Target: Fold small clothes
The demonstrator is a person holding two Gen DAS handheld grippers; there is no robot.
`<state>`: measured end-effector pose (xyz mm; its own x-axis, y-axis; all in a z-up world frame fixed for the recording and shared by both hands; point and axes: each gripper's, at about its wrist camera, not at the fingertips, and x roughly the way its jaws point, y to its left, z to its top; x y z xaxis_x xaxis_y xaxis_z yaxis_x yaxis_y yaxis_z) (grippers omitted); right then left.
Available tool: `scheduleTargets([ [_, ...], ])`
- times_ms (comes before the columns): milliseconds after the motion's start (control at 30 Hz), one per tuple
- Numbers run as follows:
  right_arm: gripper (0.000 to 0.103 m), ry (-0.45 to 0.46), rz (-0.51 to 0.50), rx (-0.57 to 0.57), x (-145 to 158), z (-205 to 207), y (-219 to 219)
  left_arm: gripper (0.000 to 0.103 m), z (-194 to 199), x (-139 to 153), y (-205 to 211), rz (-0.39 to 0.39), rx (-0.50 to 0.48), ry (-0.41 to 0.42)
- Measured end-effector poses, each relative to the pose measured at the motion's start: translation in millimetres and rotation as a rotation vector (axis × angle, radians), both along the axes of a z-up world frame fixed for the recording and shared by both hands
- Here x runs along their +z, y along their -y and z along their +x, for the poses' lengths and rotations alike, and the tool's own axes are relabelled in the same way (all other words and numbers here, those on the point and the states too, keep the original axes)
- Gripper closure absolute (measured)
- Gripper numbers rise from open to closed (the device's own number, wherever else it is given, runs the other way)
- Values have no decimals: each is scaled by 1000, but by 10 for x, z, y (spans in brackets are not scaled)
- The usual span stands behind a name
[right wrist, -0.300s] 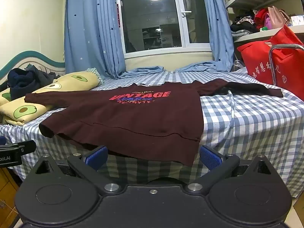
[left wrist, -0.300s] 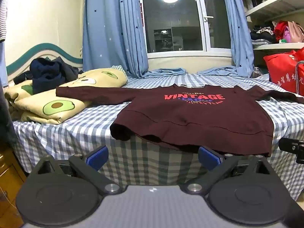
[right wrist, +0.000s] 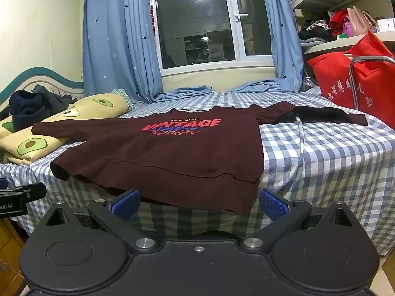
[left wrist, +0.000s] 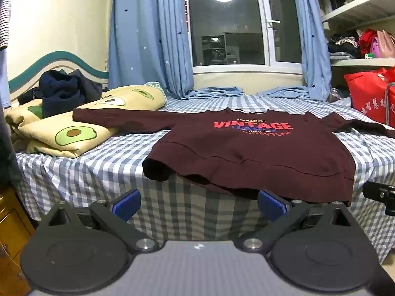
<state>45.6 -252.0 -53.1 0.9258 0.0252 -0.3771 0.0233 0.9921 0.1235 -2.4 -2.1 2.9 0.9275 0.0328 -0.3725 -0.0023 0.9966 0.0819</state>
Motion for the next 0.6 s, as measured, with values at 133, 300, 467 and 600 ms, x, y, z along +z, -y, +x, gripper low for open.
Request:
scheduleTargets([
  [133, 0, -6, -5, -3, -9, -25, -29, 1, -35, 12, 8, -18, 12, -2],
  [300, 0, -11, -8, -2, 19, -3, 1, 1, 51, -10, -8, -26, 10, -25],
  [467, 0, -8, -14, 1, 14, -12, -7, 1, 62, -33, 12, -28, 7, -31],
  [600, 0, -2, -11, -7, 16, -21, 8, 1, 53, -37, 27, -21, 7, -34],
])
